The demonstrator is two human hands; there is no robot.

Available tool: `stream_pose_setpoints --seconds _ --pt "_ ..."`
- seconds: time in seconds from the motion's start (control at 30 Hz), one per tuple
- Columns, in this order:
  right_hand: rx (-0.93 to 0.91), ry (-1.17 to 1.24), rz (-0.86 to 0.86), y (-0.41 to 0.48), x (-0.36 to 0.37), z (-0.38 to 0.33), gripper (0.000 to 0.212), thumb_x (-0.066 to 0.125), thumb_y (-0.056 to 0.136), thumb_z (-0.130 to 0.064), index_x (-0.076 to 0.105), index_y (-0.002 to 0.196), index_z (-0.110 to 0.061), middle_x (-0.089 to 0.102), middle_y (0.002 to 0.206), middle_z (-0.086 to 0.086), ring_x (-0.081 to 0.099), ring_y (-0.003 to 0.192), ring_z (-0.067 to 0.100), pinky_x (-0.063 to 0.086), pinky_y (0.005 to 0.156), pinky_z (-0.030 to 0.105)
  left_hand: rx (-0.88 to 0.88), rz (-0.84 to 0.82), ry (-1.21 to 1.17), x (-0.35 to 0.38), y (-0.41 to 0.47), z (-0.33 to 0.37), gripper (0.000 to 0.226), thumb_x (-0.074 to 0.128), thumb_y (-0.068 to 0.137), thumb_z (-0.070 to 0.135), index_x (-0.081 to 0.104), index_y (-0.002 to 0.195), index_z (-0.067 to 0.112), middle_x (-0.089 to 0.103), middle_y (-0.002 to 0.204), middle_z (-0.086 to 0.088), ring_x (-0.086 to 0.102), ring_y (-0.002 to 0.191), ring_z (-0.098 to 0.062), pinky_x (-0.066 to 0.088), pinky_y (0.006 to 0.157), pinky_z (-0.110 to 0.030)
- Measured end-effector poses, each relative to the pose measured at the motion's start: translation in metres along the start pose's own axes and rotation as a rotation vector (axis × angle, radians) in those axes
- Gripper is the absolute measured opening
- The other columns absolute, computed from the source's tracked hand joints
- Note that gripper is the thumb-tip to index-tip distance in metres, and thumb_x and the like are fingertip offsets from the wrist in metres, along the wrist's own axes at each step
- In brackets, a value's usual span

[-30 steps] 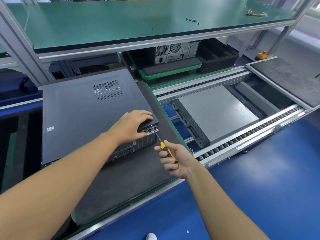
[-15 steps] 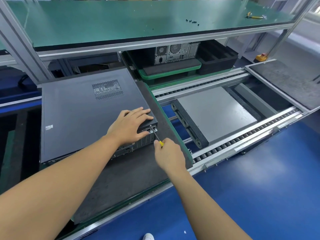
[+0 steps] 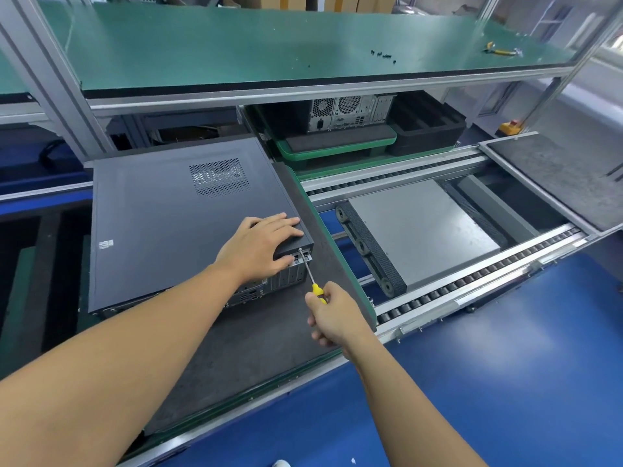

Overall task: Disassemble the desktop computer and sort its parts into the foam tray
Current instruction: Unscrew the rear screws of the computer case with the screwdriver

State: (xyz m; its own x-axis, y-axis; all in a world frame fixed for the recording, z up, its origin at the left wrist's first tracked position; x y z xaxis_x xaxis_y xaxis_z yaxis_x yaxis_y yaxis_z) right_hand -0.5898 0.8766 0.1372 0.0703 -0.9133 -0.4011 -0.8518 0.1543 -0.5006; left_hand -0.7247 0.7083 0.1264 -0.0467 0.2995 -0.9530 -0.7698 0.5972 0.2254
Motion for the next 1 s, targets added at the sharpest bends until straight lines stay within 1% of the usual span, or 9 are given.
stream_pose_setpoints --seconds 0.07,0.17,0.3,0.43,0.5,0.63,0.7,0.8,1.0 --pt "-0.074 -0.154 0.109 0.002 -0.001 0.003 0.030 0.052 0.096 -0.039 0.038 0.077 -0.021 0.055 0.075 0.000 0.045 0.061 0.016 0.037 0.054 0.029 0.000 0.004 -0.004 0.000 0.000 0.000 0.048 0.061 0.089 0.050 0.049 0.135 0.041 0.035 0.155 0.020 0.024 0.146 -0.004 0.024 0.109 -0.033" --pt "0.077 0.040 0.035 0.001 -0.005 0.000 0.029 0.047 0.093 -0.043 0.052 0.083 -0.017 0.063 0.076 0.002 0.046 0.060 0.017 0.036 0.056 0.028 -0.002 0.009 -0.007 0.001 0.000 -0.001 0.048 0.061 0.089 0.049 0.050 0.134 0.041 0.035 0.155 0.021 0.025 0.146 -0.003 0.023 0.110 -0.032" --pt "0.117 0.123 -0.030 0.000 -0.017 0.005 0.024 0.040 0.097 -0.025 0.059 0.089 -0.013 0.064 0.078 0.000 0.044 0.058 0.015 0.035 0.050 0.026 -0.005 0.009 -0.009 0.002 0.000 -0.002 0.048 0.060 0.088 0.050 0.049 0.134 0.042 0.035 0.154 0.021 0.025 0.146 -0.003 0.024 0.109 -0.032" --pt "-0.021 0.183 0.021 -0.003 -0.018 0.011 0.009 0.052 0.096 -0.024 0.049 0.095 -0.015 0.064 0.079 0.002 0.047 0.061 0.016 0.041 0.046 0.026 -0.005 0.004 -0.002 0.003 0.001 -0.002 0.048 0.059 0.089 0.051 0.048 0.134 0.042 0.035 0.154 0.022 0.024 0.146 -0.003 0.023 0.109 -0.033" --pt "-0.033 0.227 0.028 -0.003 -0.015 0.011 0.016 0.055 0.093 -0.021 0.040 0.094 -0.019 0.057 0.079 0.006 0.045 0.056 0.017 0.037 0.042 0.024 -0.006 0.002 0.002 0.003 0.001 -0.002 0.048 0.059 0.089 0.052 0.048 0.135 0.043 0.034 0.155 0.022 0.024 0.146 -0.003 0.023 0.109 -0.032" --pt "0.060 0.167 -0.032 0.000 -0.010 0.008 0.026 0.056 0.091 -0.042 0.039 0.092 -0.023 0.046 0.080 0.006 0.032 0.057 0.016 0.027 0.043 0.023 -0.005 0.003 0.003 0.003 0.000 -0.002 0.049 0.058 0.089 0.052 0.047 0.135 0.043 0.034 0.154 0.022 0.023 0.146 -0.001 0.023 0.109 -0.031" --pt "0.144 0.210 -0.051 0.001 -0.009 0.007 0.031 0.048 0.090 -0.048 0.052 0.094 -0.018 0.055 0.077 0.003 0.039 0.055 0.016 0.029 0.043 0.022 -0.008 0.007 -0.003 0.003 0.000 -0.002 0.048 0.058 0.089 0.052 0.048 0.135 0.043 0.035 0.154 0.022 0.023 0.146 -0.001 0.023 0.109 -0.030" --pt "0.186 0.233 -0.043 0.002 -0.009 0.013 0.031 0.041 0.095 -0.031 0.063 0.086 -0.011 0.061 0.073 0.002 0.044 0.051 0.013 0.034 0.046 0.023 -0.008 0.012 -0.005 0.003 -0.001 -0.002 0.048 0.058 0.089 0.052 0.048 0.134 0.043 0.035 0.154 0.022 0.024 0.146 -0.002 0.024 0.109 -0.031" --pt "0.025 0.285 0.000 0.002 -0.008 0.017 0.017 0.054 0.096 -0.026 0.043 0.093 -0.014 0.056 0.079 0.006 0.049 0.053 0.011 0.052 0.053 0.028 -0.005 0.012 0.003 0.002 0.000 -0.002 0.048 0.059 0.089 0.052 0.049 0.134 0.042 0.035 0.154 0.021 0.025 0.146 -0.003 0.025 0.109 -0.032"
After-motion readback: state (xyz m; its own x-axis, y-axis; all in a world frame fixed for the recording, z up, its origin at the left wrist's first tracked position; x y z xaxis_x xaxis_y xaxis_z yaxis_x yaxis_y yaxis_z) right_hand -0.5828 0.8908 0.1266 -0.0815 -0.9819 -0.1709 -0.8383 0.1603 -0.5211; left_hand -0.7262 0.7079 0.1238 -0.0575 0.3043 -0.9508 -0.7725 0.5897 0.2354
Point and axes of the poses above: each hand's wrist, its own y-axis towards the middle knuckle, its own x-axis out of the palm, z = x × y, the point moved 1 cm from there along y, towards the middle knuckle
